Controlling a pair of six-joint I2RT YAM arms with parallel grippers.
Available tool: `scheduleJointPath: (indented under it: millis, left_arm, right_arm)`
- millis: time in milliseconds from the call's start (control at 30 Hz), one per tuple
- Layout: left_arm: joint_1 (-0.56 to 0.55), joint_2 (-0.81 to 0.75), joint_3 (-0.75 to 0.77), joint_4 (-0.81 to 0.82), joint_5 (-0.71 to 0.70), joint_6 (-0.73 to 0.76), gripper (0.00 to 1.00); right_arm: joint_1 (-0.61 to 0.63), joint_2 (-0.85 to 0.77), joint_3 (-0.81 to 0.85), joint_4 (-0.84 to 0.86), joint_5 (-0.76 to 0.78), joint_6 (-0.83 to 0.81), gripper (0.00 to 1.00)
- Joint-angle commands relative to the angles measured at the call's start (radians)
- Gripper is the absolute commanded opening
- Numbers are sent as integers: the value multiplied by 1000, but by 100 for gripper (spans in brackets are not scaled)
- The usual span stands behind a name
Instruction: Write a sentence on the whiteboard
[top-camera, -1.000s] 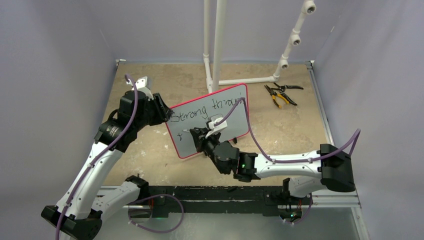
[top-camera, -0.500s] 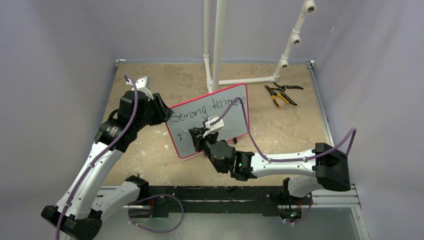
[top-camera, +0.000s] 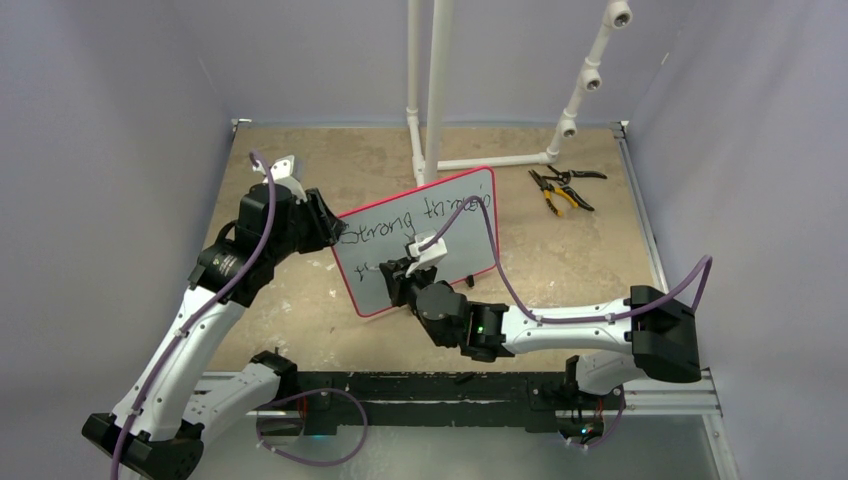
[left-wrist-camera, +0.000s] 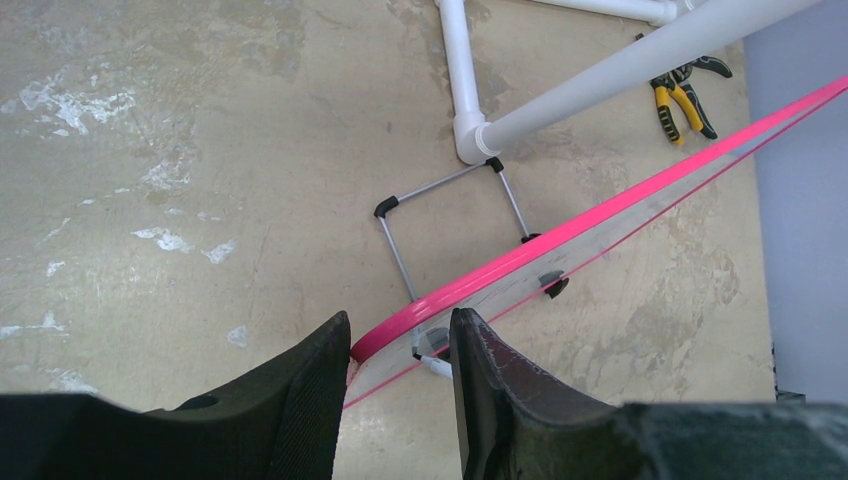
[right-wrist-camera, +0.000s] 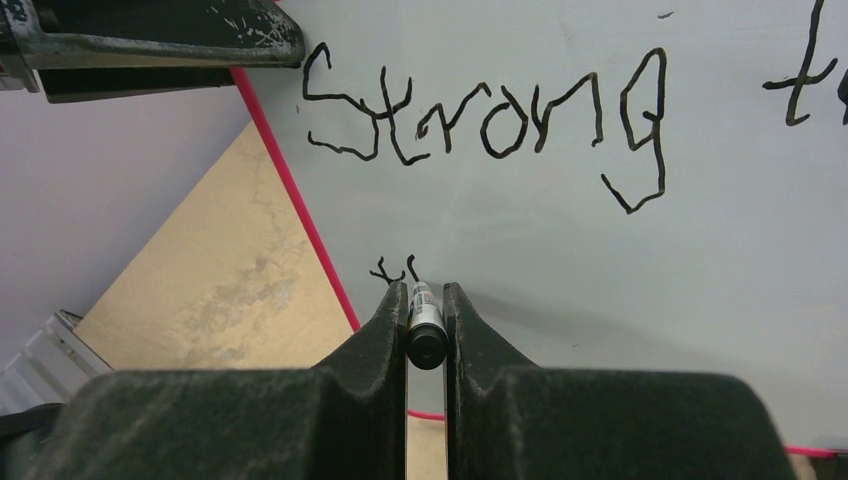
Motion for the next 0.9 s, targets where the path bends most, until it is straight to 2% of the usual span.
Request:
scheduleJointPath:
  millis: [0,867]
  left_arm:
    - [0,-22,-1,24,24,-21,40]
    - [0,-53,-1,10,14,-29,39]
  right_arm:
    - [-12,10,29,-36,12,20,0]
    - [-12,-32,38,-7,89,18,0]
